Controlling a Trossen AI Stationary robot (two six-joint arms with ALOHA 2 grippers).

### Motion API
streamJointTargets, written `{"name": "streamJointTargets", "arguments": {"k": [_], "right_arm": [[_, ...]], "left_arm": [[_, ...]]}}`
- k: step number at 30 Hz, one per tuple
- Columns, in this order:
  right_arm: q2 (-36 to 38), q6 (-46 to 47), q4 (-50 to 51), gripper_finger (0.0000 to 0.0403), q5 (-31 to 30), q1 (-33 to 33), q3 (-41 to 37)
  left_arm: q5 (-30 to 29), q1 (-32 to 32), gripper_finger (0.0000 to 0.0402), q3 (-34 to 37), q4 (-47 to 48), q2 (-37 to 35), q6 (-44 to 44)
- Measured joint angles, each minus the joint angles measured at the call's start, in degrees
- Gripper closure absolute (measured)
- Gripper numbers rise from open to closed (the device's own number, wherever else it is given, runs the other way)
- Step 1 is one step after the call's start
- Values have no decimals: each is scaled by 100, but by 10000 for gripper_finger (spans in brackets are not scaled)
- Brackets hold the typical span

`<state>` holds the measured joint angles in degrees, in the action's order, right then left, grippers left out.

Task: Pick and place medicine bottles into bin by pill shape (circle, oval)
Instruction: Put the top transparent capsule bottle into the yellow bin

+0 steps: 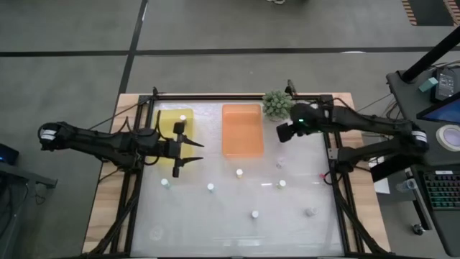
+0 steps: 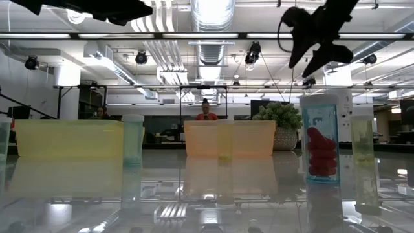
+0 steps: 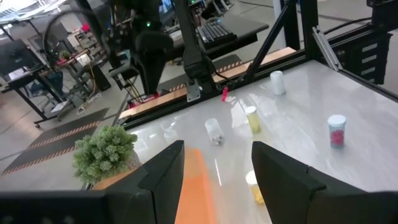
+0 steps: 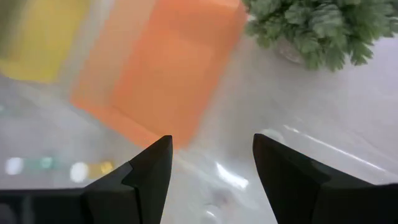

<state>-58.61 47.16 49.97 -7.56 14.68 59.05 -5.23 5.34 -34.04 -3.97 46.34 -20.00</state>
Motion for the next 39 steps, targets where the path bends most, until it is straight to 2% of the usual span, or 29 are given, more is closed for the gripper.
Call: {"name": "streamJointTargets", "arguments": {"k": [6,13,22,32,39], "right_arm": [[-725,5,1121,188,-11,0,809],[-1335,293,1960,188,1,0,1277],[-1641,555,2045,188,10,0,1339],[-2070,581,2040,188,6,22,1289],[-2405,-73,2007,192,-6,151,1287]], "left_arm": [[-2,0,228,56,-15,-68,-192],[-2,0,228,186,15,-236,-493],[-29,-9,228,221,21,-422,-875],[-431,-9,228,221,42,-439,-1050],[-447,-9,228,221,61,-441,-1050]]}}
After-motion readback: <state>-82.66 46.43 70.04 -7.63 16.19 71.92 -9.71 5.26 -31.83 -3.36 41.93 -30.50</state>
